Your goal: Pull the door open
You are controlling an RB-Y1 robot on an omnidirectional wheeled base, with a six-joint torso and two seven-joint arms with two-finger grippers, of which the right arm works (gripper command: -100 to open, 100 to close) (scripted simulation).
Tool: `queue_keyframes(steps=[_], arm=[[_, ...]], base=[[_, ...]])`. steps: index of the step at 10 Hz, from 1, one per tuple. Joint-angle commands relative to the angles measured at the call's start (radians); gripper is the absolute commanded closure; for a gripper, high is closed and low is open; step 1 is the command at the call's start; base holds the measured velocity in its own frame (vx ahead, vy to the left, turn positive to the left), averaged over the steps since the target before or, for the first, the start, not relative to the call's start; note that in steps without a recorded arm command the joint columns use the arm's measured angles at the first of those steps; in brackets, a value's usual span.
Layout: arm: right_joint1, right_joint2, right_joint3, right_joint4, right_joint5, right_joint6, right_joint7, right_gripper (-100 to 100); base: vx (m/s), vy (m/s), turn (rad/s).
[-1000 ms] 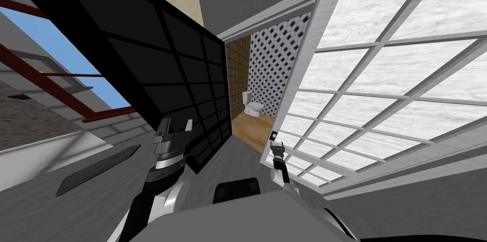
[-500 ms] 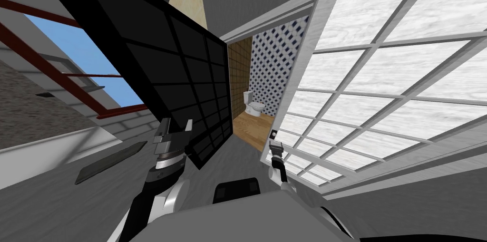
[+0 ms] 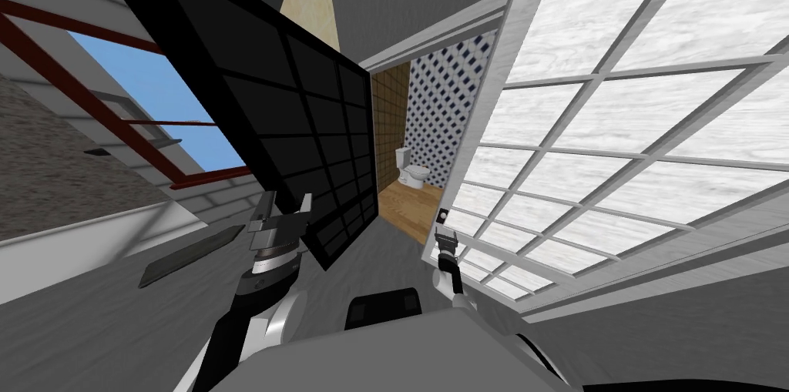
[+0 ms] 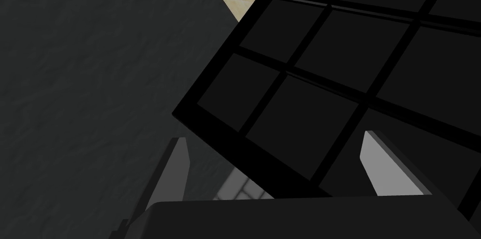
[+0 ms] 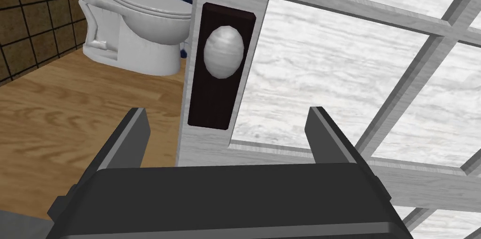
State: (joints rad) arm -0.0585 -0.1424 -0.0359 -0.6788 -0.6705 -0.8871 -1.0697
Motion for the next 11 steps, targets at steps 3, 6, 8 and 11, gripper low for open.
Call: queue_keyframes(steps=[3,6,8,11], arm=[[-0.006,0.012,0.012,-0.004,-0.036,-0.001,-0.101,-100],[-0.008,0.015,0.015,-0.004,-0.046,-0.002,-0.126,-100],[0.006,-0.013,0.019,0.003,-0.048,-0.005,-0.165,-100],[0.037,-0.076,0.027,0.018,-0.049,-0.011,-0.242,-100]], base=[[-0.056,-0.006,0.036],[-0.034,-0.001,0.020],[0.125,-0.007,0.024],[0.179,0.002,0.030]])
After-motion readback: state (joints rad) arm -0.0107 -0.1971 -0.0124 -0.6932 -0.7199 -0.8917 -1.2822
